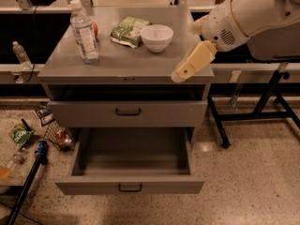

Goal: Place blue plastic bottle into middle drawer

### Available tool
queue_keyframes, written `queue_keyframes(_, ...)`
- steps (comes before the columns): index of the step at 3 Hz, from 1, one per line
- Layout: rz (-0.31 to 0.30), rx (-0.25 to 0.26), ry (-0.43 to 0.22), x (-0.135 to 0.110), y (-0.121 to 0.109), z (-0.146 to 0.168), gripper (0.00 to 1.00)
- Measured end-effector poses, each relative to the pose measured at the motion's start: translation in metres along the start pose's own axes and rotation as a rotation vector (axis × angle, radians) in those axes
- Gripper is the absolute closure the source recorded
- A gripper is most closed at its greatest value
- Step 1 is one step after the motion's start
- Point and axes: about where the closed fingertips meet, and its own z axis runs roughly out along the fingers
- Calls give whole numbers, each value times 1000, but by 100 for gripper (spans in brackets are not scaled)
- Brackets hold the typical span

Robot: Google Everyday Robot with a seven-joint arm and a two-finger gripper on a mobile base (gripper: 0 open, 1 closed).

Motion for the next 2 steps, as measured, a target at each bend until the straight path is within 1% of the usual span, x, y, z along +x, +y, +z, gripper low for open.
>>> queue_keyframes(1,-1,-3,3,0,1,0,0)
queue_keyframes(2,50,12,-71,-10,-3,16,0)
